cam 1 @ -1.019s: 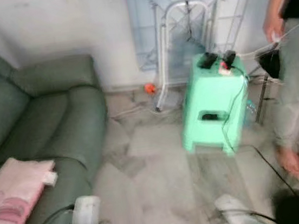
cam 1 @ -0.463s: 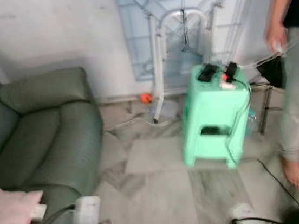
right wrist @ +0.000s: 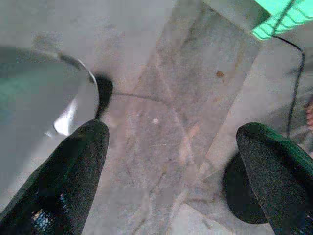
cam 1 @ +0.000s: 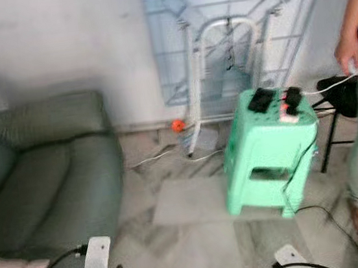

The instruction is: Move the pillow to the sofa

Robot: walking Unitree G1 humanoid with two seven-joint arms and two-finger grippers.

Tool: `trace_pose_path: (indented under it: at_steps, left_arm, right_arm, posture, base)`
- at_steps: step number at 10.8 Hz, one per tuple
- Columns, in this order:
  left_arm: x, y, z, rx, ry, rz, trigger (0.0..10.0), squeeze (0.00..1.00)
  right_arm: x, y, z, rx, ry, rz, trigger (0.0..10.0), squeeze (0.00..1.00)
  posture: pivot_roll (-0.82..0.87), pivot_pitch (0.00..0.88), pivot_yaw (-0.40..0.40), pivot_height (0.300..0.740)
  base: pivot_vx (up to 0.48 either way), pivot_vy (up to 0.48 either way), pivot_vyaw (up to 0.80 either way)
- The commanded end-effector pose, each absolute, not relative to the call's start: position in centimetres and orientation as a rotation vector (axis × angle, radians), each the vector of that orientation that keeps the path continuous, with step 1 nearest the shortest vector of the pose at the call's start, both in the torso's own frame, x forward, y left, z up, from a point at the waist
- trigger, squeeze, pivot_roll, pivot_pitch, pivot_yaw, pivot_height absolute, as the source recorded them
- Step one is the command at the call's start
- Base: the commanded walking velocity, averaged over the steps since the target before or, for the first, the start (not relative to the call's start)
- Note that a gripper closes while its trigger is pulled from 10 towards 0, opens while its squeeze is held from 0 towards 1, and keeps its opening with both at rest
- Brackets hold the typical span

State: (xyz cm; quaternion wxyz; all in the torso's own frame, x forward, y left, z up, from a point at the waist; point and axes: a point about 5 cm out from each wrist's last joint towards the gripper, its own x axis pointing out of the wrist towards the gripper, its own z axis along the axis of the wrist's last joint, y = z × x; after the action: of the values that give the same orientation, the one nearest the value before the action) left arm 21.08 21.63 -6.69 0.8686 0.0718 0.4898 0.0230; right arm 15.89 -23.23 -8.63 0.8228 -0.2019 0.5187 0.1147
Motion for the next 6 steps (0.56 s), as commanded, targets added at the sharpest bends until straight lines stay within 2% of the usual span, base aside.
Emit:
trace_pose_path:
  at_steps: [1,6]
  left_arm:
    - [20.8,21.8,-6.8,0.153,1.036,0.045,10.0,0.00]
    - [20.8,21.8,-6.8,0.157,1.036,0.044,10.0,0.00]
  right_arm:
    - [16.8,-22.6,-8.4,-0.430,1.085,0.251,10.0,0.00]
    - [17.4,-21.7,-8.4,-0.433,1.075,0.265,10.0,0.00]
  posture:
    - [-0.21,0.000,0.025,0.740]
    - [-0.21,0.000,0.025,0.740]
  base:
    - [0.431,0.000,0.00]
    - [0.431,0.000,0.00]
